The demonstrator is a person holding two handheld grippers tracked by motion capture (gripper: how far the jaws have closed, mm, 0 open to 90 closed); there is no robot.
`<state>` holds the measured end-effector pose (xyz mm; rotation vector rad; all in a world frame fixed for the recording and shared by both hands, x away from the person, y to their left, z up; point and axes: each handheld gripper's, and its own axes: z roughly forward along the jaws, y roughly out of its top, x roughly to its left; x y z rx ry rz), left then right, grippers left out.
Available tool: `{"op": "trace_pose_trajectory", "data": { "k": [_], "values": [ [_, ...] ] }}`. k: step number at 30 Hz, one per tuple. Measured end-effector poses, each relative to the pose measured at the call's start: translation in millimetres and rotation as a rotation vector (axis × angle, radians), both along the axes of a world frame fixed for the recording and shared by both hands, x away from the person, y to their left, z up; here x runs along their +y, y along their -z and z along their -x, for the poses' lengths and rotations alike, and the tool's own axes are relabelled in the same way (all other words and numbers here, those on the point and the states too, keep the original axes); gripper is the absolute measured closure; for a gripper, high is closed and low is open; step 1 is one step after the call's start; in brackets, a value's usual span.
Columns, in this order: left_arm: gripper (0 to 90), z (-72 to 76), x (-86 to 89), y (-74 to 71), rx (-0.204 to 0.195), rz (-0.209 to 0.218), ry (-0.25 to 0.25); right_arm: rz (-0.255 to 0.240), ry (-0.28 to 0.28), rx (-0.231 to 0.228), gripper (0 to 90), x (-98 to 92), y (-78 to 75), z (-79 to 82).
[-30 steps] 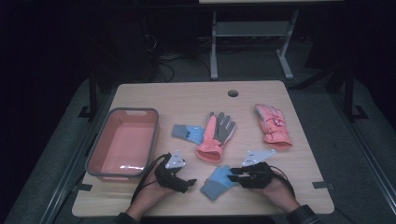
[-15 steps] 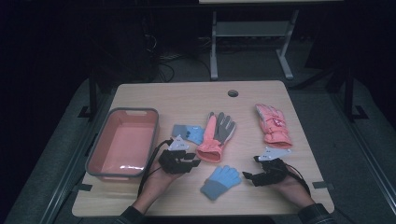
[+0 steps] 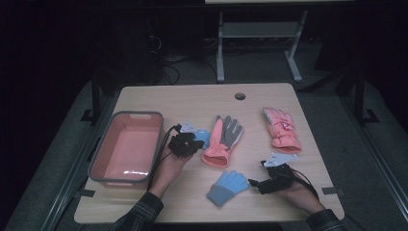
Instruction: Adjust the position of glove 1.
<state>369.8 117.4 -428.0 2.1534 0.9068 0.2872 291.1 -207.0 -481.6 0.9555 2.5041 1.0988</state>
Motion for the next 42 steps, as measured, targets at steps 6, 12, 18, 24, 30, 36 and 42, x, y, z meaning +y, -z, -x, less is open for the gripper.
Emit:
{"op": "trace_pose_trajectory", "data": {
  "k": [6,12,18,24,30,36,42],
  "values": [
    [89.6,-3.1,-11.6,12.3,0.048,-0.025,0.023,0.004,-0.002,0.004,12.9,0.5,-0.3,-0.6],
    [89.5,-5.7,-34.1,16.0,0.062,-0.010,0.064,0.004,-0.001,0.004,12.8,0.6,-0.2,-0.5],
    [89.6,-15.2,-55.0,16.6,0.068,-0.008,0.091,0.004,-0.001,0.004,12.8,0.6,-0.2,-0.5],
    [89.6,-28.5,-75.0,13.6,0.062,-0.002,0.124,0.001,0.000,0.006,12.9,0.8,-0.3,-0.4],
    [89.6,-33.6,-69.0,5.3,0.037,-0.009,0.094,0.001,0.000,0.006,12.8,0.8,-0.3,-0.4],
    [89.6,-38.0,-32.4,3.9,0.022,-0.039,0.006,0.002,0.000,0.005,12.8,0.7,-0.2,-0.4],
    [89.5,-42.8,-5.2,12.3,0.022,-0.063,-0.083,0.003,-0.001,0.003,12.8,1.2,-0.2,-0.8]
  ]
}}
